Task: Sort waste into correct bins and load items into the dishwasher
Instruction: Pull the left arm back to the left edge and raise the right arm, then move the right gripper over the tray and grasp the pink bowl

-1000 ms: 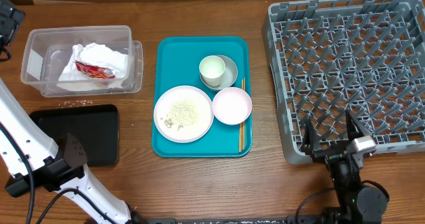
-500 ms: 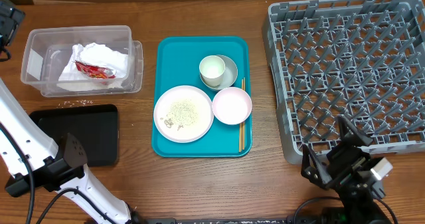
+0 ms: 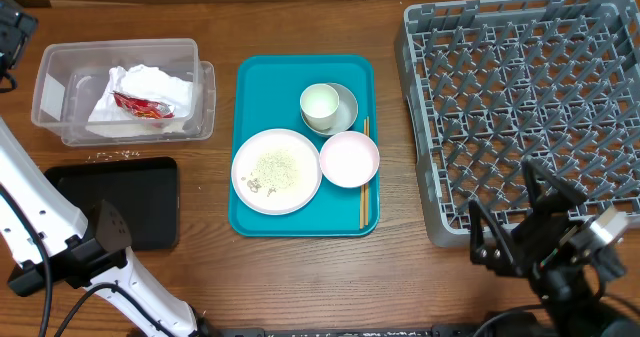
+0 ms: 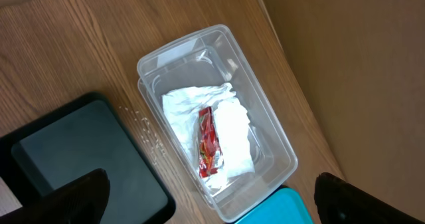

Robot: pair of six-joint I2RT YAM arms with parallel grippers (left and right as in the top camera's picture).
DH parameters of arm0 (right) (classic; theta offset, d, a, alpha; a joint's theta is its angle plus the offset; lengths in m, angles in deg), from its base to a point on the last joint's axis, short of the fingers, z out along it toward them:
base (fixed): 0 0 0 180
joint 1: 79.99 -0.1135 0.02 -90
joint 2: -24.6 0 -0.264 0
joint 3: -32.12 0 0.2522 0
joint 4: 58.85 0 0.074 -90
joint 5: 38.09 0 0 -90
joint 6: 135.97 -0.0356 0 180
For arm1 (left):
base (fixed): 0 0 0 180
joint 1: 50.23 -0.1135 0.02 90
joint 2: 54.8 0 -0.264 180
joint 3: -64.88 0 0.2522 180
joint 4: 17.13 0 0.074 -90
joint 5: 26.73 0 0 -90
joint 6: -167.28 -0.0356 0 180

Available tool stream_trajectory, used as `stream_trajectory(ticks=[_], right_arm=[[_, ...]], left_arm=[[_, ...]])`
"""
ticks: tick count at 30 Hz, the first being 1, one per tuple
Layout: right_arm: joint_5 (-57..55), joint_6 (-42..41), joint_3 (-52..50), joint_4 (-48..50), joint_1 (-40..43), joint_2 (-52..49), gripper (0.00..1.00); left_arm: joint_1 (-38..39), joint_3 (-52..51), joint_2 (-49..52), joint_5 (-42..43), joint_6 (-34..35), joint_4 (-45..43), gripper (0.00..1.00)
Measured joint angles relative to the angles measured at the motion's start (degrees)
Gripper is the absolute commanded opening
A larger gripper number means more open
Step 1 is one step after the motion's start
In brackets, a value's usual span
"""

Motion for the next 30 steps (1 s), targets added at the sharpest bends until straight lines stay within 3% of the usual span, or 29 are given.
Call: stream_trajectory(ticks=[10,16,24,30], right_arm=[[7.50,10.27,32.94,-28.83,-1.62,-35.60,1.00],[1.22,14.78,46.95,-42.80,-12.17,-55.60,1.00],[-5.03,15.91,49.83,-41.88,-28.55,-75.19,1.00],[-0.59,15.39,49.83,-41.33,-33.16,-82.60,1.00]], left_arm=[[0.00,-0.04,0.00,-0.07,-0.02,0.00,1.00],[0.00,-0.04,0.00,-0.22,-0.02,0.00,1.00],[0.00,-0.04,0.07,-0.22,-0.02,0.00,1.00],[0.00,-0.04,0.09,-0.22,-0.02,0.00,1.00]])
